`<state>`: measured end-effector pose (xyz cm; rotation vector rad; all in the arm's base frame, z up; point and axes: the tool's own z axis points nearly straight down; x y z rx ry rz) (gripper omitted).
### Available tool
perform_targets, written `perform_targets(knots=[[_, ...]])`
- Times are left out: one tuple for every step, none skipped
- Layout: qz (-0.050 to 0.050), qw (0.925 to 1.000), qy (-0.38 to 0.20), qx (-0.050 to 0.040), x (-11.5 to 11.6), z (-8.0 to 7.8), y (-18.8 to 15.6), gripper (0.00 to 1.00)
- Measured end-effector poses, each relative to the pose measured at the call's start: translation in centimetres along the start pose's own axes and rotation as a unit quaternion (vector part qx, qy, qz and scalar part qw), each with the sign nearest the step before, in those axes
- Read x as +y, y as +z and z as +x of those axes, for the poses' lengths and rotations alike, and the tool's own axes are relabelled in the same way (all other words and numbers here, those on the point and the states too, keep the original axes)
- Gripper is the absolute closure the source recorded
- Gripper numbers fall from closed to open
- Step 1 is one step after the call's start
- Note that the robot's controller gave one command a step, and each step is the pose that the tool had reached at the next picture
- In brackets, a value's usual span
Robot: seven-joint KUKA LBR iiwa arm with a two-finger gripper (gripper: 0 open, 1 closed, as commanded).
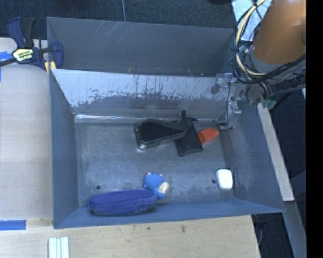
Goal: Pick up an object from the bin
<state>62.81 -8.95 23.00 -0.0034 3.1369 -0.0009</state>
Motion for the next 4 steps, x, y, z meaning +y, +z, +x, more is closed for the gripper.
perform_targets(knots=[[0.000, 0.9911, 0.133, 0.0042, -7.0, 2.4, 13.0, 0.00], [0.000, 0.9908, 0.135, 0.0030, -3.3, 4.8, 15.1, 0.00], [0.001, 0.9908, 0.135, -0.0003, -3.6, 4.6, 14.8, 1.00], [0.000, 0.9915, 0.130, -0.0041, 2.6, 4.0, -0.6, 1.00]])
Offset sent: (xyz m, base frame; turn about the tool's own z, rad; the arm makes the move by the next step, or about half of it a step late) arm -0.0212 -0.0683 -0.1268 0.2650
